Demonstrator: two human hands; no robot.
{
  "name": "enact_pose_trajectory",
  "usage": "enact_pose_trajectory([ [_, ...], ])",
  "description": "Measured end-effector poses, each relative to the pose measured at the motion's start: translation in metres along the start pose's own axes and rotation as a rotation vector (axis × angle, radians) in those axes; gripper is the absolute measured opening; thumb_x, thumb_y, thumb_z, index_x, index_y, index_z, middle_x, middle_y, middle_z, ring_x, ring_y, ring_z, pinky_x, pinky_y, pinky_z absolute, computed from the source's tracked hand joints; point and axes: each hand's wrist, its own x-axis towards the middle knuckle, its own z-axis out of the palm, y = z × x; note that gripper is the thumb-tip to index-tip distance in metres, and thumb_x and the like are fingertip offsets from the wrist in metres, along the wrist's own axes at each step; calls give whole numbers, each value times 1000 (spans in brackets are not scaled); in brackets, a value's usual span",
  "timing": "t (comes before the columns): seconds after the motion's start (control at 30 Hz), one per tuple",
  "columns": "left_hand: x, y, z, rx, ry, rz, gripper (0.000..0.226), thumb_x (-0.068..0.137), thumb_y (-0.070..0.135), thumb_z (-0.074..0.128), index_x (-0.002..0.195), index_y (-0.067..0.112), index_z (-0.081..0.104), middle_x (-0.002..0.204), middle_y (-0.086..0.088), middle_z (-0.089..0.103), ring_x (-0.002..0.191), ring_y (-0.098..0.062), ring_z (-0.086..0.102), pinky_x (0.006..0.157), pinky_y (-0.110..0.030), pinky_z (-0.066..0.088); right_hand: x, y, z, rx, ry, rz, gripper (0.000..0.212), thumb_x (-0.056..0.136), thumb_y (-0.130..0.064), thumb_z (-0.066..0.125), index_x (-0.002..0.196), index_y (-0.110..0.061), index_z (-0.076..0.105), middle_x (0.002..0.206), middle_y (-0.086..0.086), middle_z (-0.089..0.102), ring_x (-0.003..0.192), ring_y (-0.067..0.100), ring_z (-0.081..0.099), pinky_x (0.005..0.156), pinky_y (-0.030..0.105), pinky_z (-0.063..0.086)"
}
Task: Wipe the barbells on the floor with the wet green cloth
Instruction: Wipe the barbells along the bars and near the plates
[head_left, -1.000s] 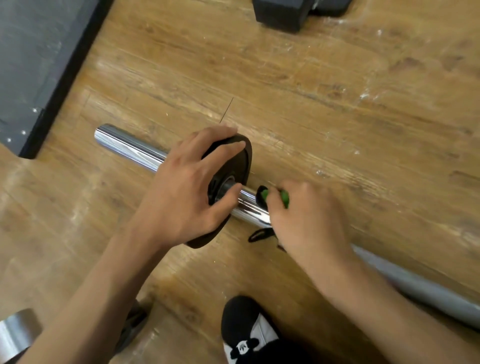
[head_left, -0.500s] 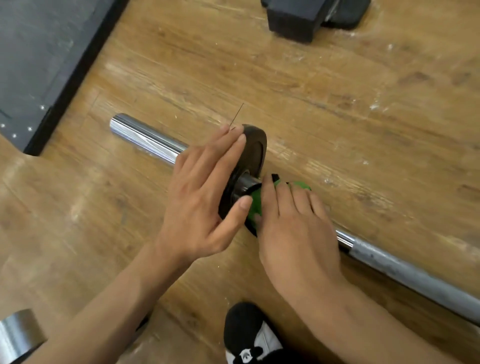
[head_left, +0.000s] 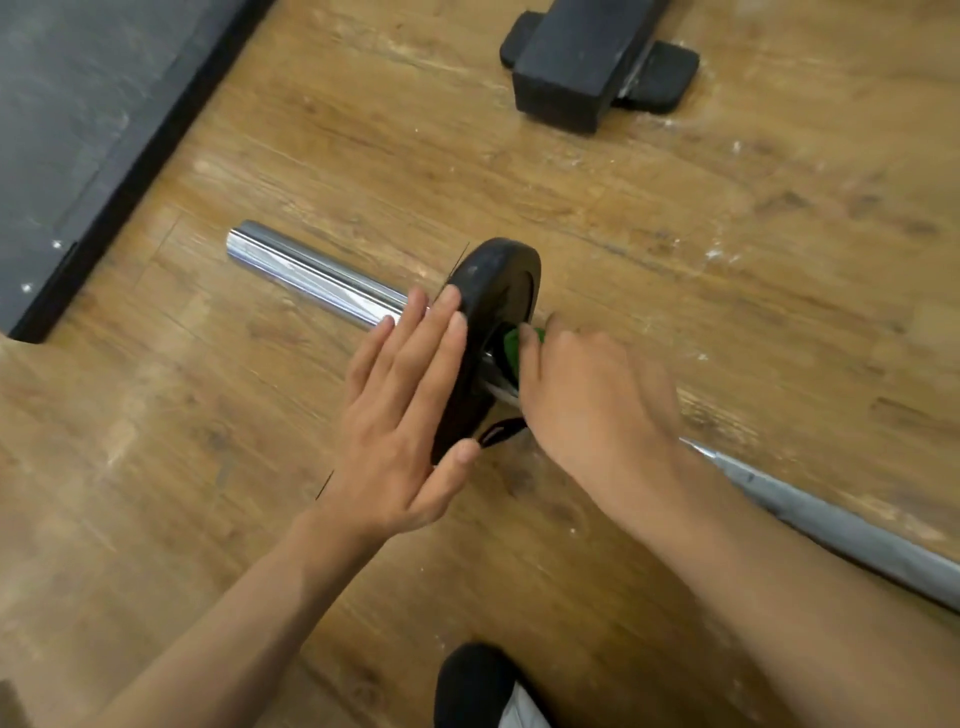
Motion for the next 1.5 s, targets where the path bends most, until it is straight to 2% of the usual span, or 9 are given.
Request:
enact_pose_trajectory([
  [0.17, 63, -12, -4, -91, -103, 68, 73, 109, 48, 21, 149, -8, 45, 159, -21, 43, 155, -34, 30, 121, -56, 30, -34, -5, 7, -55, -79, -45, 53, 104, -34, 47, 148, -5, 49, 125, 17, 62, 106, 40, 59, 93, 49, 44],
  [0.37, 66, -6, 14, -136, 9, 41, 68, 110, 40, 21, 144, -12, 48, 156, -28, 44, 152, -39, 35, 120, -52, 32, 49, 9, -17, 210, -105, 198, 46, 111, -43, 24, 123, -19, 62, 120, 11, 68, 107, 38, 66, 74, 38, 39],
  [0.5, 75, -12, 24, -197, 17, 35, 76, 109, 47, 18, 149, -13, 40, 159, -25, 40, 154, -36, 32, 122, -50, 31, 0, -4, -11, -2, -108, 115, 60, 97, -24, 44, 153, -5, 39, 126, 13, 58, 107, 38, 55, 93, 45, 40],
  [0.6, 105, -21, 24, -220, -66, 39, 82, 107, 53, 17, 153, -11, 36, 161, -23, 39, 154, -32, 32, 122, -49, 30, 31, 10, -18, 292, -136, 194, 60, 103, -30, 40, 158, -9, 27, 141, 11, 49, 123, 38, 49, 102, 44, 38],
  [0.7, 128, -22, 28, -275, -107, 2, 71, 106, 42, 27, 151, -11, 39, 155, -23, 46, 149, -33, 39, 122, -49, 30, 67, 7, -15, 347, -63, 291, 41, 106, -33, 37, 140, -13, 47, 138, 12, 53, 125, 40, 49, 102, 45, 36],
  [0.87, 140, -20, 35, -365, -37, -71, 64, 102, 30, 26, 149, -10, 42, 155, -21, 47, 151, -31, 39, 127, -52, 21, 27, 7, 6, 195, 175, 65, 60, 104, -34, 41, 159, -9, 36, 145, 13, 51, 135, 40, 40, 125, 50, 14],
  [1.1, 132, -15, 49, -347, 84, -81, 63, 98, 24, 25, 146, -10, 48, 156, -21, 46, 155, -36, 30, 129, -49, 13, 99, 16, -29, 389, 12, 300, 51, 112, -41, 23, 122, -15, 67, 125, 12, 66, 118, 38, 57, 99, 45, 38],
  [1.37, 122, -13, 46, -316, 85, -94, 71, 108, 43, 19, 143, -11, 48, 153, -22, 47, 153, -35, 33, 127, -58, 18, 52, 18, -27, 184, -106, 136, 59, 110, -40, 22, 163, -14, 21, 150, 10, 45, 140, 39, 37, 127, 51, 12],
  [1.5, 103, -3, 35, -205, 83, -144, 74, 108, 49, 17, 137, -9, 50, 146, -21, 49, 152, -34, 34, 128, -59, 9, 84, 20, -41, 273, -211, 237, 60, 112, -45, 17, 134, -12, 62, 135, 17, 63, 129, 39, 54, 115, 48, 33],
])
